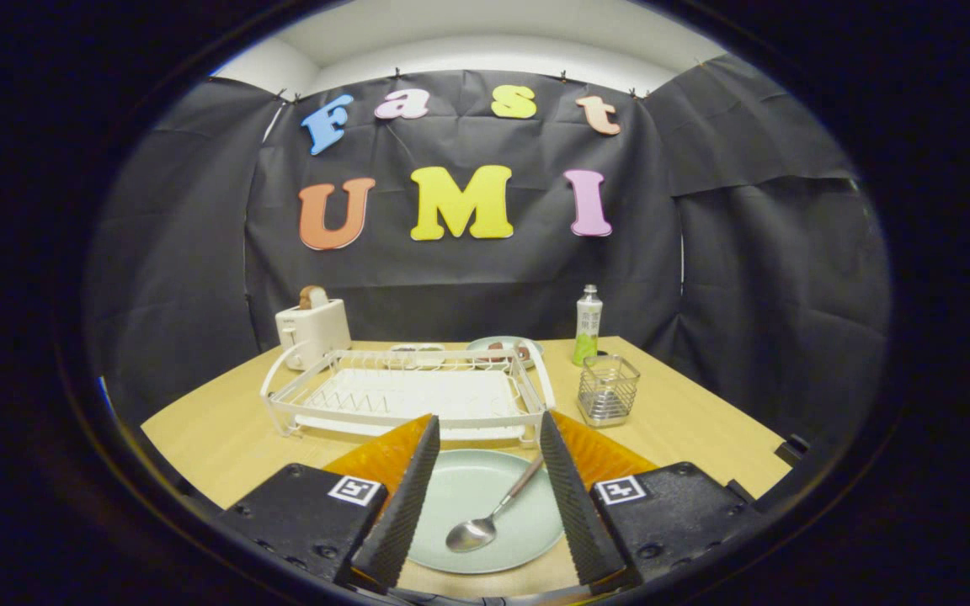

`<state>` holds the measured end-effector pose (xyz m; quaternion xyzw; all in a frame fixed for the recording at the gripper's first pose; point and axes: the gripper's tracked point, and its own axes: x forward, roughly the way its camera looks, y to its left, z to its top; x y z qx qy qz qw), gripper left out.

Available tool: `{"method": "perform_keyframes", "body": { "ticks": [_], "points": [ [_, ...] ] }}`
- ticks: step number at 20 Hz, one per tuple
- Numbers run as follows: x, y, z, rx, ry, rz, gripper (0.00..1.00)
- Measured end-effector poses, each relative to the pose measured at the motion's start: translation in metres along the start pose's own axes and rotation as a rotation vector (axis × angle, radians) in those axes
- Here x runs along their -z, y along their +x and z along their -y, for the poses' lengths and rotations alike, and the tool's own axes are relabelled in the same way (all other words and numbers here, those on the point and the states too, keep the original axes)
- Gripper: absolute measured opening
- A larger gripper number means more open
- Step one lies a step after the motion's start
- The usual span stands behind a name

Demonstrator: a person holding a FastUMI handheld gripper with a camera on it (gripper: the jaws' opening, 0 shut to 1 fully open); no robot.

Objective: Take the plate from the dish rack, then take the spoon from the basket and place it into the plate.

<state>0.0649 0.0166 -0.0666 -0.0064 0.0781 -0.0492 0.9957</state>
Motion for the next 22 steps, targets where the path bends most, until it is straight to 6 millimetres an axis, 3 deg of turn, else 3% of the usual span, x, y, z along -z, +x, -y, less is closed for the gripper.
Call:
{"method": "perform_keyframes", "body": {
  "ticks": [2,4,13,22],
  "points": [
    [-0.007,-0.010,0.002,0.006,-0.009,0.014,0.88],
    [-0.016,-0.019,0.002,0.007,-0.011,0.031,1.00],
    [-0.059,-0.082,-0.001,-0.041,-0.001,0.081,1.00],
    [-0.084,-0.123,-0.023,-0.096,-0.002,0.063,1.00]
  ]
}}
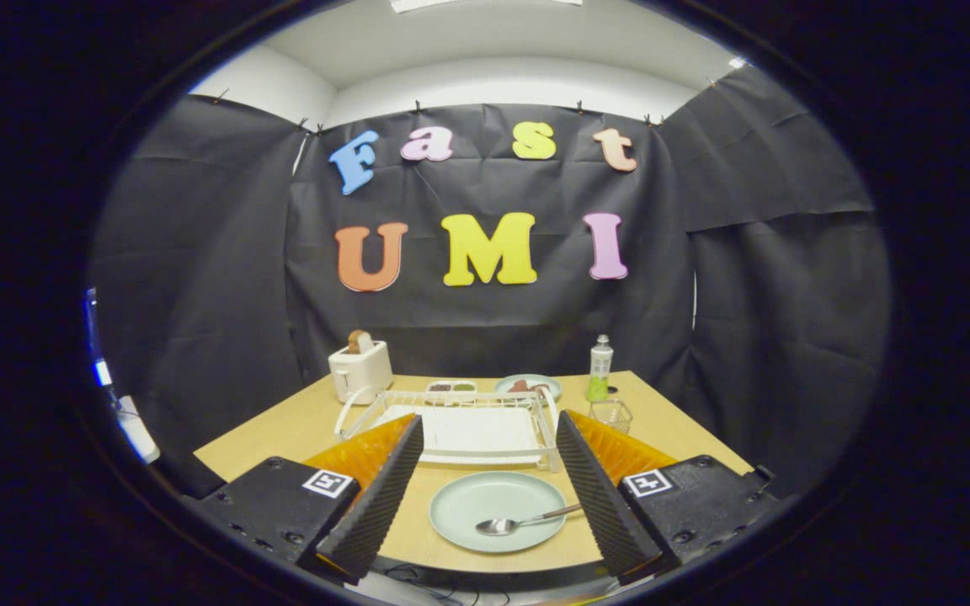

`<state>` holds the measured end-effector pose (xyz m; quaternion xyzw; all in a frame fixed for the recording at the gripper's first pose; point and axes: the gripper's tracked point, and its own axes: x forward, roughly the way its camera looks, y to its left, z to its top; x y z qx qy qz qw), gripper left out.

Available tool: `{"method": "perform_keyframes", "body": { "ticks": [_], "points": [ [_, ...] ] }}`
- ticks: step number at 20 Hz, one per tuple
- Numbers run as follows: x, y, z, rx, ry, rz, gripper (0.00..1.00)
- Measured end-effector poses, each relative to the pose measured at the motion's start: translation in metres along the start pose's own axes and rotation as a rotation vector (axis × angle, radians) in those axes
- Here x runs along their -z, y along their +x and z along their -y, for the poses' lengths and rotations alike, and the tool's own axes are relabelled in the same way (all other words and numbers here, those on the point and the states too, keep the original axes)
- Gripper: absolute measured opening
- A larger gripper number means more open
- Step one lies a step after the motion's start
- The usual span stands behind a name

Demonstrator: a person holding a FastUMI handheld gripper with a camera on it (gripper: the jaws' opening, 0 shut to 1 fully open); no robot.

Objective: Take the plate from the dish rack, then take the spoon from the basket and place it into the plate.

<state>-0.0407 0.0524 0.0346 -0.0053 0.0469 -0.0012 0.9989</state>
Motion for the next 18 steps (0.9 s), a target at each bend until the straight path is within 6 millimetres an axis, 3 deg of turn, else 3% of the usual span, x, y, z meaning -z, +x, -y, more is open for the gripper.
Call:
{"method": "perform_keyframes", "body": {
  "ticks": [10,18],
  "points": [
    [-0.011,-0.015,-0.021,-0.038,-0.006,0.052,1.00],
    [-0.012,-0.016,-0.024,-0.017,-0.041,0.071,1.00]
  ]
}}
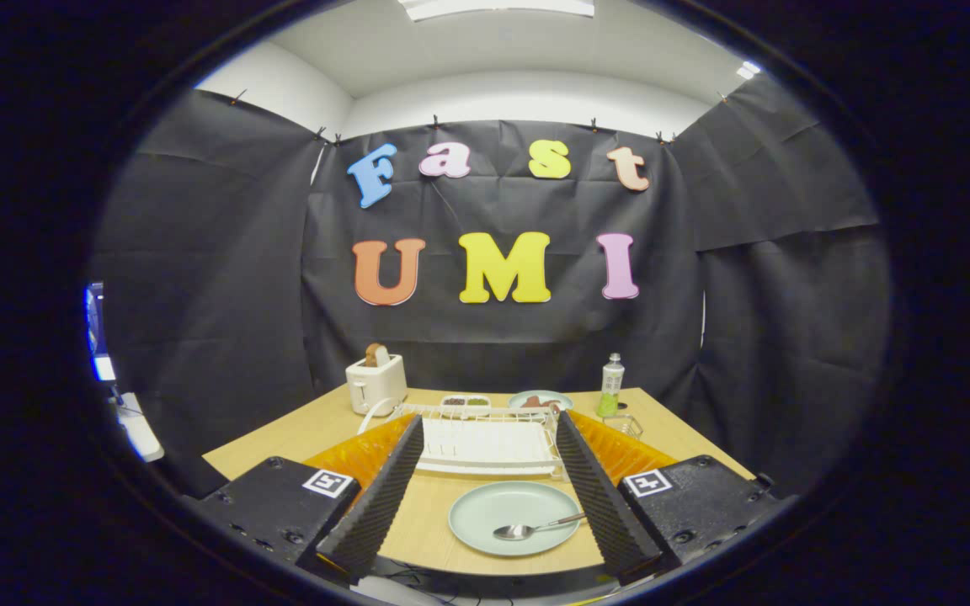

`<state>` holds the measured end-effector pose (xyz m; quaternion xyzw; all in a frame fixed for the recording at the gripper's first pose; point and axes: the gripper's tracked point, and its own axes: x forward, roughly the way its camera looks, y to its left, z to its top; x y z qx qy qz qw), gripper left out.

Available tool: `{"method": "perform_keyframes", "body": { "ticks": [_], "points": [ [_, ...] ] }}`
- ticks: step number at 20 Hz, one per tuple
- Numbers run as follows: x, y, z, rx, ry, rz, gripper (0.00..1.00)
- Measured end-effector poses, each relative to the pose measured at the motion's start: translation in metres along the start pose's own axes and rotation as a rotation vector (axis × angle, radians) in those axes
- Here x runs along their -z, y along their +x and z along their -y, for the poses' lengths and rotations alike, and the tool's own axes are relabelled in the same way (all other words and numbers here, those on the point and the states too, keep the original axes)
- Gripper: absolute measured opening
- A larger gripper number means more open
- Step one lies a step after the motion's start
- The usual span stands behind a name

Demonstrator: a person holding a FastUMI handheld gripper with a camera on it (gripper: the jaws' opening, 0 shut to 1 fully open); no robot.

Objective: Take the plate from the dish rack, then take the spoon from the basket and place it into the plate.

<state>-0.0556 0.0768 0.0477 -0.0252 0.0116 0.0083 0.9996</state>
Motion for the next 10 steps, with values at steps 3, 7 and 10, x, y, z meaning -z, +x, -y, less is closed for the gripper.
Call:
{"method": "perform_keyframes", "body": {
  "ticks": [3,7,10],
  "points": [
    [-0.0029,-0.0037,0.0039,0.019,-0.016,0.016,1.00],
    [-0.0029,-0.0032,0.0083,0.035,-0.007,0.017,1.00],
    [0.0003,-0.0002,0.0067,0.028,-0.006,0.009,1.00]
  ]
}}
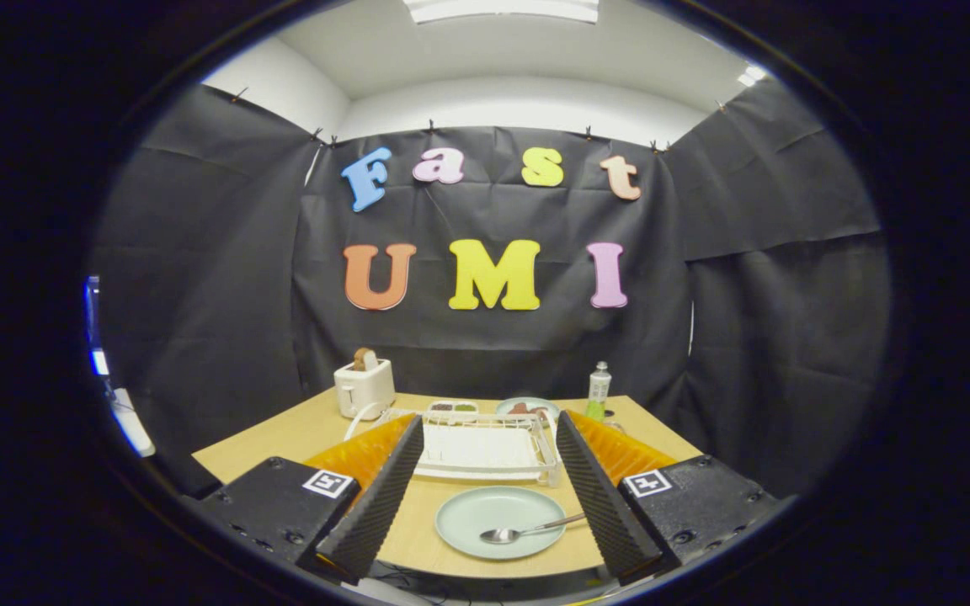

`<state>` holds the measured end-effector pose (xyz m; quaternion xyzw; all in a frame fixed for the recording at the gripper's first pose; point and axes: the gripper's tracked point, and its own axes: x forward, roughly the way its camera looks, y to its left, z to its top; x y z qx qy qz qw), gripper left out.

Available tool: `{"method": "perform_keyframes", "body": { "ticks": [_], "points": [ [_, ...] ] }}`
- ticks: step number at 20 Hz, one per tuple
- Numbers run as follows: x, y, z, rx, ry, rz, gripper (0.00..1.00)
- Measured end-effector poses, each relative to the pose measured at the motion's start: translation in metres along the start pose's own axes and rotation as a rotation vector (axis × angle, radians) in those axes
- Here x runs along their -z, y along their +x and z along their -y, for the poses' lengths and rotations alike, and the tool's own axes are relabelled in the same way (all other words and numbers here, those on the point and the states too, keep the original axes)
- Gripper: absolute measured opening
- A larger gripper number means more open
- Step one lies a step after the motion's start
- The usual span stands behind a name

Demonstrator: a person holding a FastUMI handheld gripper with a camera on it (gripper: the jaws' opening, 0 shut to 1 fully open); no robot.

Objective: Take the plate from the dish rack, then take the spoon from the basket and place it into the plate.

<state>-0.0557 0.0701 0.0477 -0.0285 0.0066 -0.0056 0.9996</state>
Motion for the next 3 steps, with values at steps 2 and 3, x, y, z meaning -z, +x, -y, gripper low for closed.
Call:
{"method": "perform_keyframes", "body": {
  "ticks": [2,3],
  "points": [
    [0.0024,0.0015,0.0017,0.004,0.000,-0.004,1.00],
    [0.0035,0.0026,0.0026,0.008,0.002,-0.005,1.00]
  ]
}}
